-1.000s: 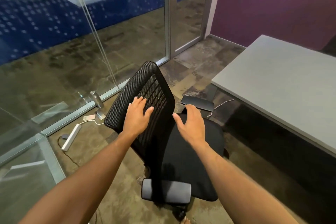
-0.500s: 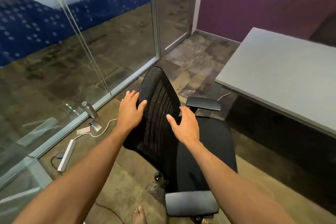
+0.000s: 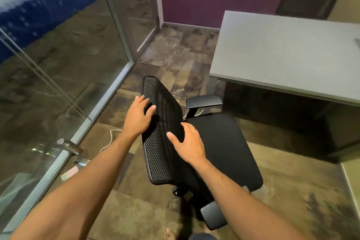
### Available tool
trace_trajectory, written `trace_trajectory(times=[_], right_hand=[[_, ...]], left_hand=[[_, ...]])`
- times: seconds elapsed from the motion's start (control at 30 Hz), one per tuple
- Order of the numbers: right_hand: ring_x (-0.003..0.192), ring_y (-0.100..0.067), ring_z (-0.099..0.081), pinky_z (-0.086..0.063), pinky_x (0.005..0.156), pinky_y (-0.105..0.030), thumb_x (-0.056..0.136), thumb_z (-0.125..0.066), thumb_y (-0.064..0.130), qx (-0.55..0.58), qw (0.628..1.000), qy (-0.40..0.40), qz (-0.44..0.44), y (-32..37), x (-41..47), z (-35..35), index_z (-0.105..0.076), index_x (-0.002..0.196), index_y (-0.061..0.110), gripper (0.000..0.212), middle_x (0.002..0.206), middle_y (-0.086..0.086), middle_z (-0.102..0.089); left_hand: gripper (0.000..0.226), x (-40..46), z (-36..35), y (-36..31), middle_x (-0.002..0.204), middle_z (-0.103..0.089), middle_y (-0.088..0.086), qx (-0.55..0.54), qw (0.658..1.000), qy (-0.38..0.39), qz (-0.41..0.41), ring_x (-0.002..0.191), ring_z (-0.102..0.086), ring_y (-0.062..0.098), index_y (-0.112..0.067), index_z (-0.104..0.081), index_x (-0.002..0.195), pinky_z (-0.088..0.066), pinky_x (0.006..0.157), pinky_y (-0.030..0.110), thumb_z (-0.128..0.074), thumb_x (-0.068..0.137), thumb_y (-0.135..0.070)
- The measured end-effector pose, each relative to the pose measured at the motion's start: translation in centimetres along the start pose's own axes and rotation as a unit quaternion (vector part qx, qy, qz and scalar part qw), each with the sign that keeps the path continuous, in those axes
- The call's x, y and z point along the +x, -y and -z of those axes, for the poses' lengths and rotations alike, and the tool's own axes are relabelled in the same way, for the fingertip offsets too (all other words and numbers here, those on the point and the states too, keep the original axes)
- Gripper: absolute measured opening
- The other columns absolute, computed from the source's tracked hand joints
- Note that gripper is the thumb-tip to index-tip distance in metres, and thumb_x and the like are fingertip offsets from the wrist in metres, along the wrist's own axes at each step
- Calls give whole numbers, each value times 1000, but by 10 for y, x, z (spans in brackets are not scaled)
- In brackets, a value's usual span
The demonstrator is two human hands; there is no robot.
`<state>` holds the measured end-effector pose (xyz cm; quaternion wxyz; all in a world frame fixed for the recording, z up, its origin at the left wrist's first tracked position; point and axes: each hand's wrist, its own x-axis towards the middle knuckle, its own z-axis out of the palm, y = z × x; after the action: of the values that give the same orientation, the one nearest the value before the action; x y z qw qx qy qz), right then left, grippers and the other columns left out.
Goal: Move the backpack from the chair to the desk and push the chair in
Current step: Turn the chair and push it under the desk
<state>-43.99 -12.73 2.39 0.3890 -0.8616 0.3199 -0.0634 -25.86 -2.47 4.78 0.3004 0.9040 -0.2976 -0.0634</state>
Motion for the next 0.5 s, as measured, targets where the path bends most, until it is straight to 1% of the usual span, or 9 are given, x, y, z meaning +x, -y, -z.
trace_trajectory(times=[0.3, 0.43, 0.5], right_hand=[[140, -22, -39, -38, 113, -42, 90, -51, 67, 13, 999, -7, -40, -6, 9, 6, -40, 147, 15, 77, 151, -4, -44], [141, -22, -38, -37, 113, -41, 90, -52, 66, 35, 995, -21, -87, -6, 10, 4, -38, 149, 16, 78, 153, -4, -42], [142, -22, -37, -36, 113, -41, 90, -52, 66, 49, 992, -40, -113, -3, 11, -1, -37, 149, 16, 79, 154, -3, -41]], left_hand=[[49, 31, -8, 0, 155, -39, 11, -6, 999, 12, -48, 149, -21, 21, -8, -54, 136, -18, 120, 38, -51, 99, -39], [43, 58, -12, 9, 151, -45, 12, 11, 993, 38, -107, 147, -26, 24, -10, -62, 128, -19, 121, 47, -51, 98, -39], [41, 75, -11, 12, 149, -46, 12, 8, 990, 50, -131, 147, -27, 25, -11, -64, 125, -19, 120, 49, -51, 98, -38]])
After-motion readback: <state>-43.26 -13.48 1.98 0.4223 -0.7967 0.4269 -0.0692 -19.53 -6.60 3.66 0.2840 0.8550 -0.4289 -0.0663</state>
